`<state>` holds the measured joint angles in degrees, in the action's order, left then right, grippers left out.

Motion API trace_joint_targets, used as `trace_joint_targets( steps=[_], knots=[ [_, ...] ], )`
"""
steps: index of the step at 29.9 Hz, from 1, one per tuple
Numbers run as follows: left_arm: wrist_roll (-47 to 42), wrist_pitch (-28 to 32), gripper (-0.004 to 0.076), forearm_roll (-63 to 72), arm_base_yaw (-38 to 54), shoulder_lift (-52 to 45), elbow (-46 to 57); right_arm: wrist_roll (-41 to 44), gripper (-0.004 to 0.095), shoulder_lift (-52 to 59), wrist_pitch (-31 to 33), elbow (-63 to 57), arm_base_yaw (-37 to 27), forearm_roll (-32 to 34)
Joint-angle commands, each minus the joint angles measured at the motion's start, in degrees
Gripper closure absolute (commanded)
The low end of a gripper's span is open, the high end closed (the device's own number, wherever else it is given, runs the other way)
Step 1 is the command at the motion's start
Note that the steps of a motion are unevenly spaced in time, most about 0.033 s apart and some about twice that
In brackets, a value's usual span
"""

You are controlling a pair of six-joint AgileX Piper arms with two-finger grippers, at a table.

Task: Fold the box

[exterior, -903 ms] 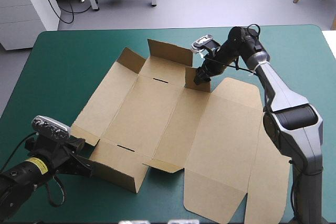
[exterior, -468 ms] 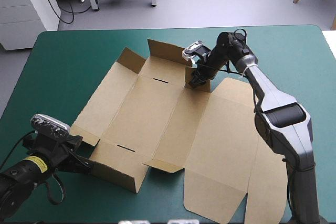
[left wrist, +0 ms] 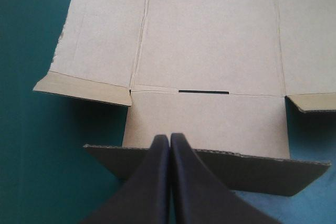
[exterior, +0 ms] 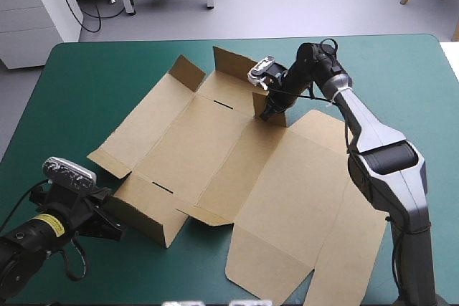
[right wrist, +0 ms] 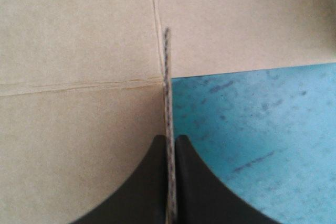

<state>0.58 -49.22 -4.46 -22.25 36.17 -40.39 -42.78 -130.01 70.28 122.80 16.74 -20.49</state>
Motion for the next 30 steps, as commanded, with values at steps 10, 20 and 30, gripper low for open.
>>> trace_joint_targets(
  steps=[10,20,30],
  knots=[
    [-0.58,3.23,0.0734,-0.99,-0.27,0.28,-1.98,-18.82,0.0927,3.76,-2.08,6.23,0.10,-5.13],
    [-0.58,4.12,0.0734,-0.99,-0.27,0.28,-1.98,-37.04,0.0928,3.76,-1.57,7.31,4.36,-7.00],
    [-0.89,4.12,0.0734,-0.64,-0.27,0.28,-1.98,-43.93,0.0928,3.67,-1.44,7.31,7.44,-7.11]
  ],
)
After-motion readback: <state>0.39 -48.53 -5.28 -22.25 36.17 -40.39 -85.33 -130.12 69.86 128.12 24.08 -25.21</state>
